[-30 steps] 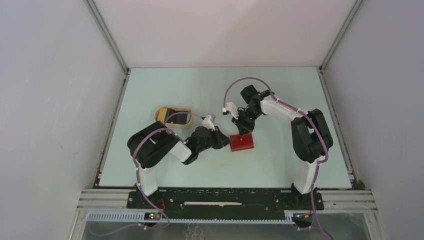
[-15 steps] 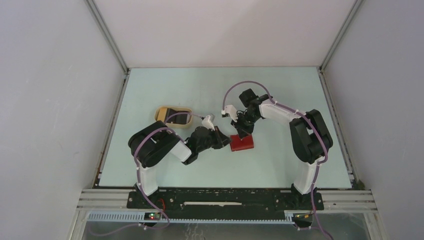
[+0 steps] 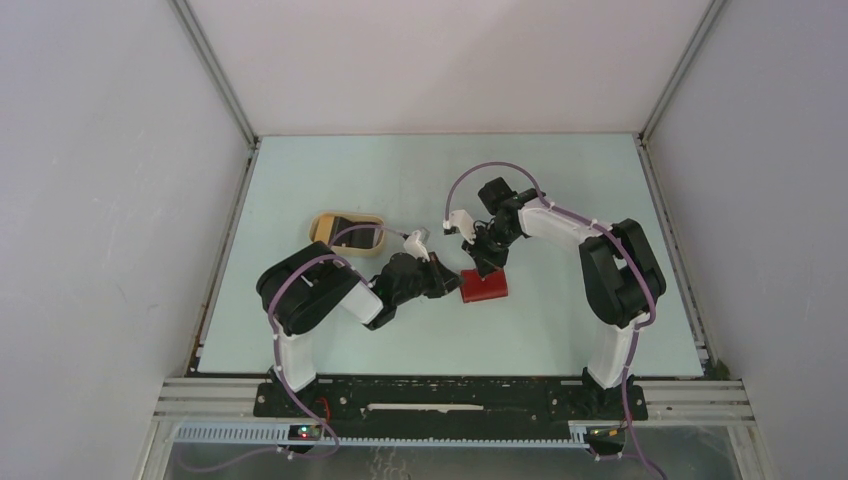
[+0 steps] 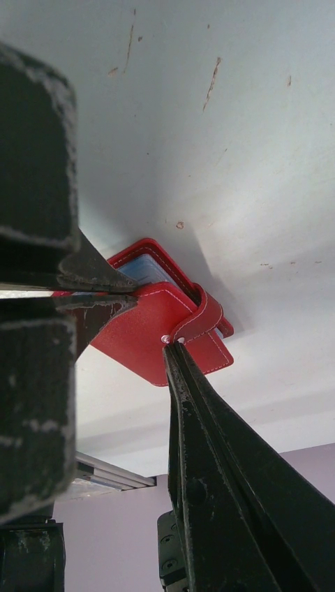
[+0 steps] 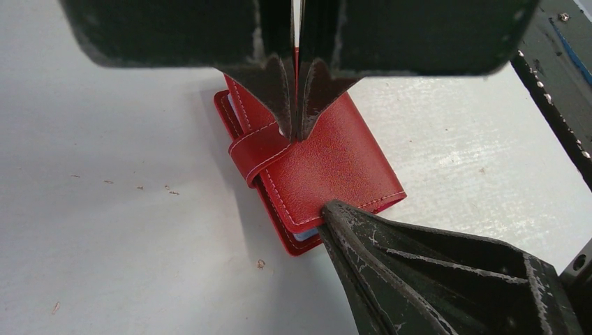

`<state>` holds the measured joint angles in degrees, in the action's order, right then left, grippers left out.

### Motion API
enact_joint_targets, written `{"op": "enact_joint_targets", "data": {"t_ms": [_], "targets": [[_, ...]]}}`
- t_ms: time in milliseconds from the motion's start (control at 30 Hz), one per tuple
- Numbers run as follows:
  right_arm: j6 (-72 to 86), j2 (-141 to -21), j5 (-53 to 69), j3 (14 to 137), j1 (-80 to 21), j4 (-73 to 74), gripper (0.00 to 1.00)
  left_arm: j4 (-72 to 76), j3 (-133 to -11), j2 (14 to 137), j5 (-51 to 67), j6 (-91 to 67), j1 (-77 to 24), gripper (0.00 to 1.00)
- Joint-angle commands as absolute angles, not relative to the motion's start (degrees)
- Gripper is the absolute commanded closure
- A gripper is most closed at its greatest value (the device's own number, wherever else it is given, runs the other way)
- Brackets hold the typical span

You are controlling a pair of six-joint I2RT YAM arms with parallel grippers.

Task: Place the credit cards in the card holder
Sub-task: Close the card holder at the center of the board.

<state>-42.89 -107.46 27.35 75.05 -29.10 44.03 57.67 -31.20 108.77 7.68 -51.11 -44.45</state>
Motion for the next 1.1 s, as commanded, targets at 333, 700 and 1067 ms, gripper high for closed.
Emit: {"op": "enact_joint_targets", "data": {"t_ms": [333, 700, 1067], "targets": [[-41.56, -104.18, 27.58, 74.29, -29.57, 46.55, 1.0, 59.89, -30.11, 110.11, 8.18, -52.33, -44.56, 1.0], [-41.86, -107.14, 24.8, 72.51, -29.79, 46.67, 1.0, 60.55, -29.97, 110.16, 8.12, -52.44, -44.56, 1.0], [-40.56, -109.95, 24.59, 71.18, -30.06, 46.59, 1.0, 60.99, -29.79, 109.96, 8.2, -52.47, -44.56, 1.0]]}}
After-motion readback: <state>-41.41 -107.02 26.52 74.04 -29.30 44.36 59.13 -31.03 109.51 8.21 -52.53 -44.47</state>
